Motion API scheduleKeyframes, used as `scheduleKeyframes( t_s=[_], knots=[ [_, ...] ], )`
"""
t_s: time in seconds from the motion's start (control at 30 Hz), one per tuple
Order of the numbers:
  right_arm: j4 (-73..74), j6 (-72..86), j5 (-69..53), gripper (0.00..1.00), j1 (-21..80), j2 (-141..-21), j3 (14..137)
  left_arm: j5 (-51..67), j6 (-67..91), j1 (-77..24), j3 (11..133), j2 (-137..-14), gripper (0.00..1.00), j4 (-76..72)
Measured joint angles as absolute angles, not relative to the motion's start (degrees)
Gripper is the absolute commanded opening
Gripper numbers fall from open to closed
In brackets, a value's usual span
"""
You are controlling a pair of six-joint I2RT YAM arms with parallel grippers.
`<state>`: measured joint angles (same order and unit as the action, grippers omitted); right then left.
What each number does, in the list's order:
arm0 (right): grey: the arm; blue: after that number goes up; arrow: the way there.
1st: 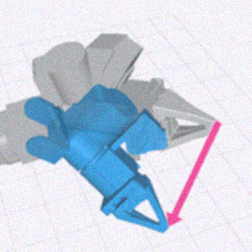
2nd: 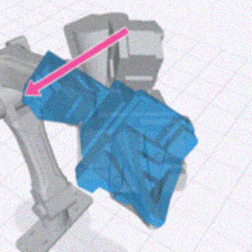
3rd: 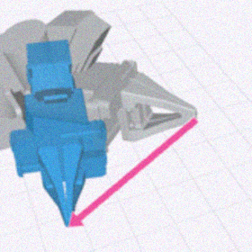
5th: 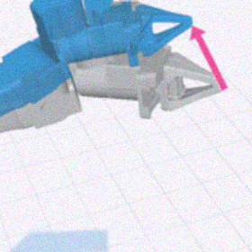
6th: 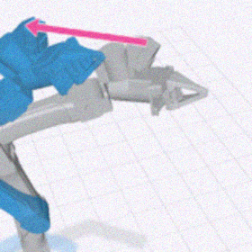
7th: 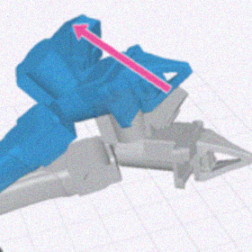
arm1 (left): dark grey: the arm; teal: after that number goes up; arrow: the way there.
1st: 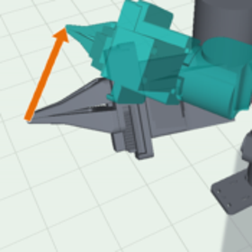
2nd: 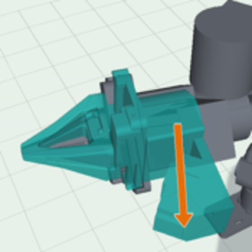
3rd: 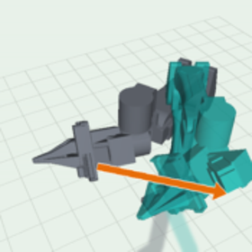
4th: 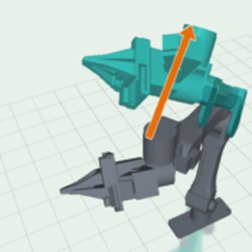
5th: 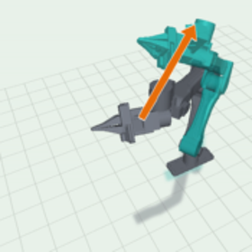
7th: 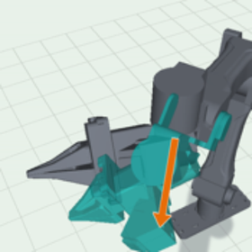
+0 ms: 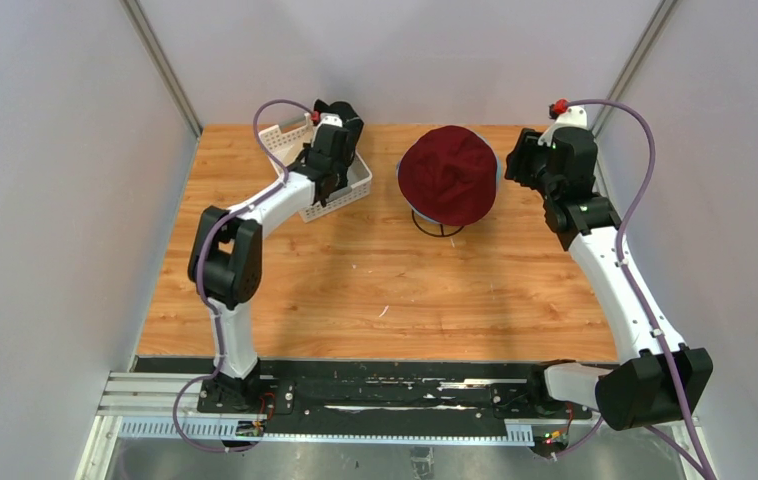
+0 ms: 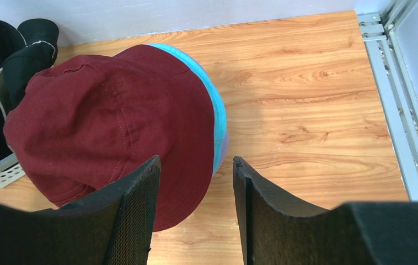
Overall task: Stack the hats
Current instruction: Pick up the hat from the bin.
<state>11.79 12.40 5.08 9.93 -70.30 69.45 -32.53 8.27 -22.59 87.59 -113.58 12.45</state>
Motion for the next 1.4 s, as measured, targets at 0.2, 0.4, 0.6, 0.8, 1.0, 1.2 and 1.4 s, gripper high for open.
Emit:
scheduleKeyframes(
  t_s=[0.2, 0.4, 0.6, 0.8, 1.0, 1.2, 1.4],
  knots=[
    [11.62, 12.40, 3.11, 0.51, 10.76, -70.39, 69.45, -34.76, 0.03, -26.06, 85.58, -102.35, 0.00, 11.66],
    [10.02, 12.08, -0.54, 0.51, 12.95, -70.39, 69.45, -36.82, -9.08, -31.94, 90.72, -95.39, 0.00, 10.09],
    [7.88, 11.94, -6.66, 0.51, 13.17, -70.48, 69.45, -37.47, -15.88, -35.20, 94.45, -93.08, 0.00, 10.28],
    [5.87, 11.14, -11.88, 0.51, 13.54, -71.66, 69.78, -34.13, -18.83, -36.49, 97.56, -90.24, 0.00, 12.38],
    [5.87, 9.74, -13.65, 0.51, 13.93, -72.66, 70.91, -32.93, -21.93, -40.01, 104.95, -89.62, 0.00, 13.58],
    [6.52, 8.93, -13.23, 0.51, 13.93, -71.85, 70.96, -33.45, -24.40, -40.99, 117.54, -96.20, 0.00, 15.03],
    [7.44, 8.25, -10.50, 0.51, 13.98, -67.16, 70.43, -35.35, -29.02, -41.10, 133.27, -111.15, 0.00, 16.45]
  ],
)
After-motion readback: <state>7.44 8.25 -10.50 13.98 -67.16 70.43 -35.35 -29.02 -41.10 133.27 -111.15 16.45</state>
